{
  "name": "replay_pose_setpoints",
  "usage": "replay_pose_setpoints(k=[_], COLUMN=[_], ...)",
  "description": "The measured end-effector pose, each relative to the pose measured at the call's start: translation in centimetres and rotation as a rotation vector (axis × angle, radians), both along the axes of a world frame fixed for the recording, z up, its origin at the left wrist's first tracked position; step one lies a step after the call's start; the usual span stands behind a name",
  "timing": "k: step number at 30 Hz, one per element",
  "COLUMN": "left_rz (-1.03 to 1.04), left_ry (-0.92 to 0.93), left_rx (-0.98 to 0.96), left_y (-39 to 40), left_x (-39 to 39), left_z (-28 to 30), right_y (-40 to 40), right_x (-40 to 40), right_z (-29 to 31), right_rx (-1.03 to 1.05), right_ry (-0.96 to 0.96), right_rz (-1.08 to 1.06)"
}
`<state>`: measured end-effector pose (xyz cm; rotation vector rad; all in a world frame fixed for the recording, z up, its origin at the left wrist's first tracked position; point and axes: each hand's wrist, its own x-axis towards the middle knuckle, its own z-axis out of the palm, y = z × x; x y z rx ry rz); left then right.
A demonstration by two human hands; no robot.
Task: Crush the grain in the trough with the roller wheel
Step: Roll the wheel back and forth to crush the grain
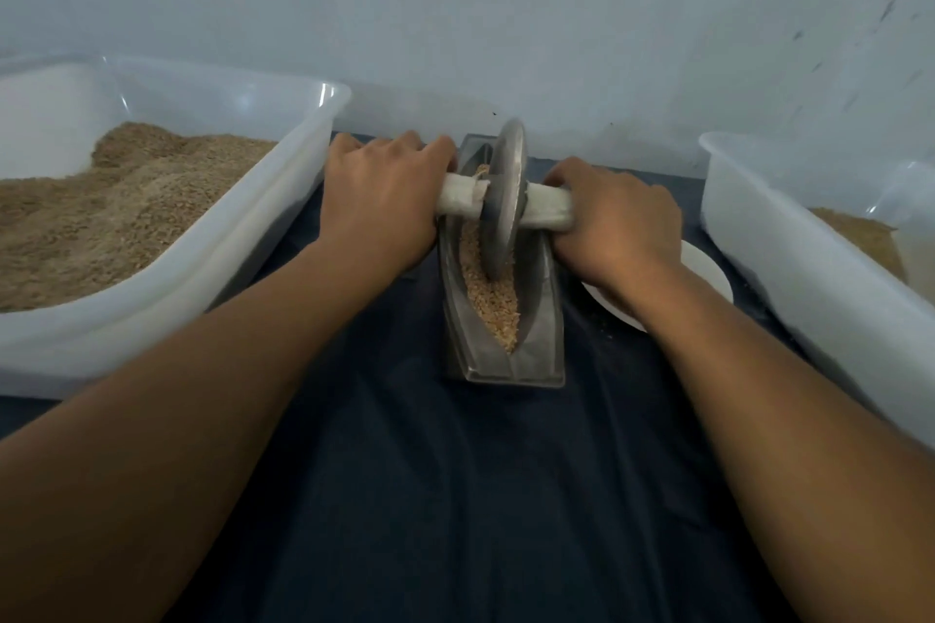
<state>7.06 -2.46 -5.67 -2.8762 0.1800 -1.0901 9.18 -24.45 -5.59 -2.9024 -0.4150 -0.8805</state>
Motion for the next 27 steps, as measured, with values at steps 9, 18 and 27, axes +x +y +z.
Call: replay_pose_setpoints(k=[9,18,27], left_rz=[0.012,0.022,0.02], left_ry=[-0.014,-0.036,-0.066], left_rx=[0.045,0.018,0.088], left_y=[0.1,0.6,0.0], left_x=[3.2,4.7,2.8], left_z=[0.6,0.1,0.2], right_y=[-0.5,0.2,-0.5], right_x=[4.0,6.4,4.0], right_z=[1.6,3.9,2.0], right_rx=[-0.041,-0.152,-0.095], right_ry=[0.241,0.335,0.304], right_rz=[-0.003,0.018,-0.01])
